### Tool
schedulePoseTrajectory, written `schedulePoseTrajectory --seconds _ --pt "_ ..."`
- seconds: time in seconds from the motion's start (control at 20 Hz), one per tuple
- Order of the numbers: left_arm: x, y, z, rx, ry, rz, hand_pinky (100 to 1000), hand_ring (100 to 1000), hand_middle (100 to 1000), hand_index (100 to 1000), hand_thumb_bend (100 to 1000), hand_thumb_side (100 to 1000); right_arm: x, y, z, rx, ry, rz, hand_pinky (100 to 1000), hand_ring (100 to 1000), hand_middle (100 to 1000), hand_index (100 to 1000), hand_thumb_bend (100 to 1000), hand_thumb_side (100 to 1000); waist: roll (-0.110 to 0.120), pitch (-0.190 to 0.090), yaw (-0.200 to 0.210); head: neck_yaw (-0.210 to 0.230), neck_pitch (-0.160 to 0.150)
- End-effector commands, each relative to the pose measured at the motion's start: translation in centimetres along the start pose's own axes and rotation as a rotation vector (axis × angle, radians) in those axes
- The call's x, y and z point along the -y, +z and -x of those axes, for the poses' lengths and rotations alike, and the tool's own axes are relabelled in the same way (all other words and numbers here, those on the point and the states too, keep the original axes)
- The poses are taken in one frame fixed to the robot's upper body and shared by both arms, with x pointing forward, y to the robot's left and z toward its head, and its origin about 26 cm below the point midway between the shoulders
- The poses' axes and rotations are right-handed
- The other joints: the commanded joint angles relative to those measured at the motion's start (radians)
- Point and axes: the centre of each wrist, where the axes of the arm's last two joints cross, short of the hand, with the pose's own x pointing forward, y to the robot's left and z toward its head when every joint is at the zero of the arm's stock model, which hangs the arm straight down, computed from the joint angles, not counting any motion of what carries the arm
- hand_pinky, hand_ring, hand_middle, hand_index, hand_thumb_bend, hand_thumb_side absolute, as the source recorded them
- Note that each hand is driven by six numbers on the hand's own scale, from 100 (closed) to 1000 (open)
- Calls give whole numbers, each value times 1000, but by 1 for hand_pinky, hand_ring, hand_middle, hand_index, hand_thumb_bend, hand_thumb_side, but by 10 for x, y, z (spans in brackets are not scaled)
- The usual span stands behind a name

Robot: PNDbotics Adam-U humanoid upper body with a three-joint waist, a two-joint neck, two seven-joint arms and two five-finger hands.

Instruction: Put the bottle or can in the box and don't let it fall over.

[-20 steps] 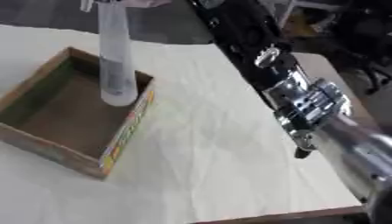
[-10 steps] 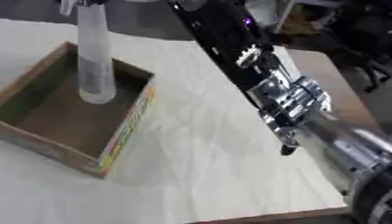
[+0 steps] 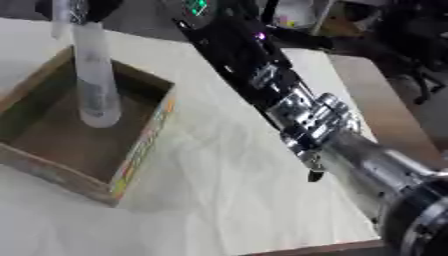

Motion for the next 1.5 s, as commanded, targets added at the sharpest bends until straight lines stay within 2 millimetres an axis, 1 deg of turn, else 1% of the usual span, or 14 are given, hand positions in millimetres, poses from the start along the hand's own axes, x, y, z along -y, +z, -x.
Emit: schedulePoseTrajectory --seconds 0.05,0.1,0.15,0.25,0.3,0.35,0.4,0.45,0.55,0.65,0.85,1.05,1.15,1.5 --pt "1 -5 -9 36 -14 18 598 524 561 799 144 773 12 4 -3 -11 48 59 231 280 452 465 100 100 11 -11 -2 -3 -12" --pt "1 -5 -9 38 -14 18 598 523 561 799 144 773 11 4 -3 -18 57 58 414 419 553 598 227 100 10 -10 -2 -3 -13" --pt "1 -6 -10 39 -14 19 598 523 561 799 144 773 9 4 -3 -24 73 32 486 495 615 645 277 100 11 -10 -3 -3 -14" --pt "1 -6 -10 39 -13 20 598 523 561 799 144 774 7 3 -4 -14 113 -22 677 736 773 752 448 123 11 -9 -4 -3 -14" --pt "1 -6 -10 39 -13 19 598 523 561 799 144 773 8 4 -5 -6 133 -38 745 828 833 795 526 253 12 -10 -5 -3 -13" --pt "1 -6 -10 39 -12 19 598 523 561 799 144 773 8 5 -5 1 151 -47 789 884 873 823 526 301 12 -10 -5 -2 -13" --pt "0 -6 -10 39 -12 18 598 523 561 799 144 772 8 5 -5 6 165 -53 828 938 916 848 479 368 13 -10 -6 -2 -13" --pt "0 -6 -10 40 -12 17 599 523 561 799 144 772 9 6 -4 9 175 -54 843 965 938 860 448 390 14 -11 -8 -1 -12" --pt "0 -5 -10 40 -12 13 599 523 561 799 144 772 9 8 -3 9 184 -47 848 980 952 868 407 414 15 -12 -10 0 -12" --pt "0 -5 -10 39 -12 12 599 523 561 799 144 772 9 10 -1 6 188 -40 845 978 953 868 401 407 16 -13 -13 1 -11" --pt "-1 -4 -10 37 -13 11 599 523 561 799 144 772 8 12 -1 5 199 -33 838 966 951 869 486 309 19 -17 -21 6 -10" --pt "-1 -4 -10 38 -13 8 599 523 562 799 144 771 4 13 -3 20 216 -95 837 942 936 855 542 208 20 -19 -28 11 -9" --pt "-1 -4 -10 38 -13 7 599 522 561 799 144 771 3 13 -4 31 218 -123 837 941 935 851 548 192 20 -19 -31 14 -8" --pt "-2 -2 -9 30 -17 2 599 521 561 800 144 771 4 18 -8 59 197 -157 839 941 939 847 535 195 25 -25 -49 25 -4"
